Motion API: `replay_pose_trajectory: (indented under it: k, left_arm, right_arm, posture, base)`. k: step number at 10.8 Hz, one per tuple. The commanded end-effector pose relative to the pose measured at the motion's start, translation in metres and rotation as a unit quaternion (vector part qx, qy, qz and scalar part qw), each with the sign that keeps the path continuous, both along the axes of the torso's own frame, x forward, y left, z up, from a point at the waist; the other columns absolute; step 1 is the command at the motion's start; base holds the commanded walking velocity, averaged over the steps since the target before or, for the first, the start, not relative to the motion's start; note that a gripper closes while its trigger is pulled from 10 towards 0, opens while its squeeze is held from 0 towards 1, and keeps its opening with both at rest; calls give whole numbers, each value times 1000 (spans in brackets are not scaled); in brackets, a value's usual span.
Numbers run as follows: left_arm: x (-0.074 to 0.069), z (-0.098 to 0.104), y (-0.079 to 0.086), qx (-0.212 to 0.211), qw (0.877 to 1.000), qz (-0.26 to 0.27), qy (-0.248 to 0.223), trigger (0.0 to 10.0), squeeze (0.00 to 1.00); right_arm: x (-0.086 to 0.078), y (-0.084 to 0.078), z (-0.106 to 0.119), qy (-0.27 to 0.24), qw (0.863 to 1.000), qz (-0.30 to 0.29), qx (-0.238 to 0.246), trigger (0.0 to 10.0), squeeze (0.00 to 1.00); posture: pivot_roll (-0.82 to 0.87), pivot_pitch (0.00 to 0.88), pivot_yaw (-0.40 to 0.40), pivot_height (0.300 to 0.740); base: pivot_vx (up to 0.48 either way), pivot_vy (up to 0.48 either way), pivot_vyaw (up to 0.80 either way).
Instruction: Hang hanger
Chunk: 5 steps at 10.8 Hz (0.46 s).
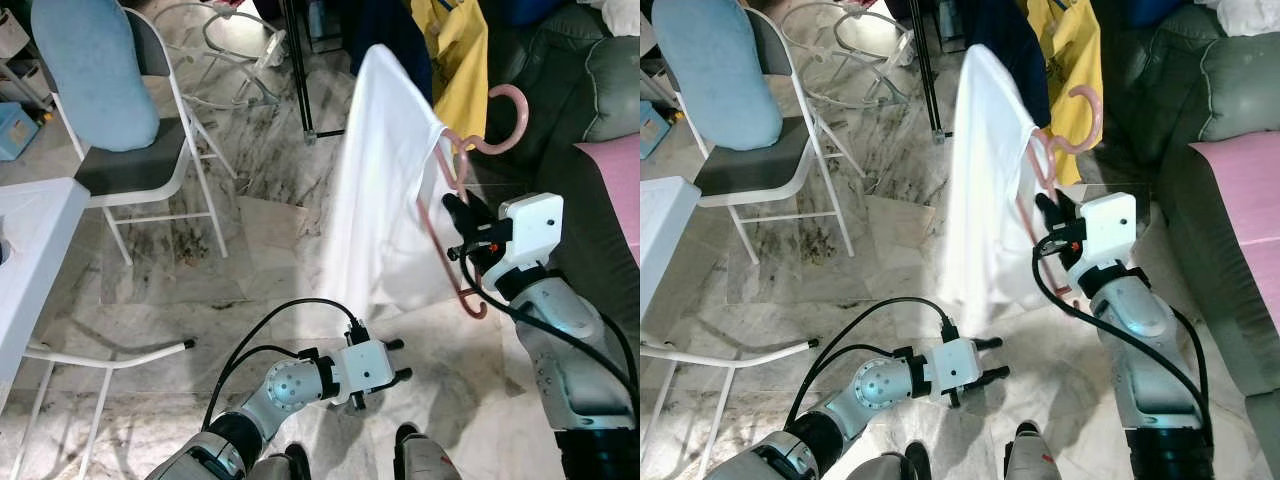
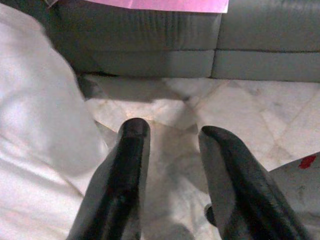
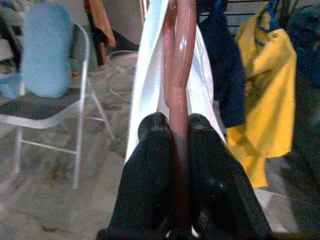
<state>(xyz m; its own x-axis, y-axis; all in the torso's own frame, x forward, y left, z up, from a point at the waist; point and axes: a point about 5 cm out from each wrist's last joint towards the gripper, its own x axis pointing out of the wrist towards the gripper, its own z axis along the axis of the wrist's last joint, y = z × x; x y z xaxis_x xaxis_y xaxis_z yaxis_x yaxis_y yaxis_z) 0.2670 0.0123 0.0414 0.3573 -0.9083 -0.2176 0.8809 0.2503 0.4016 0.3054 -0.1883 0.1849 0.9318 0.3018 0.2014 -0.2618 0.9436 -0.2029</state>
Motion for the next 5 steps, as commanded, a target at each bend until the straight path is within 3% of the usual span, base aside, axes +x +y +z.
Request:
replay_pose_trajectory:
  k: [1,2,3,5]
  left_arm:
    - [0,-4,7,14,1000,6,-5,10000,1000]
    - [13,7,17,1,999,37,-32,10000,1000]
    - [32,25,43,-10,995,70,-75,10000,1000]
    - [54,56,59,-38,984,106,-137,10000,1000]
  right_arm:
    - [-3,5,4,-34,999,10,-23,10000,0]
    - [-12,1,-6,-10,998,45,-43,10000,0]
    - [-26,-7,-18,14,995,73,-62,10000,0]
    - [-42,-23,-35,46,990,91,-101,10000,0]
  posture:
    - [-249,222,141,740]
    - [-238,220,143,740]
    - [-238,220,143,740]
    - [-227,226,153,740]
  base:
    - [0,0,0]
    - [0,0,0]
    - [0,0,0]
    - [0,0,0]
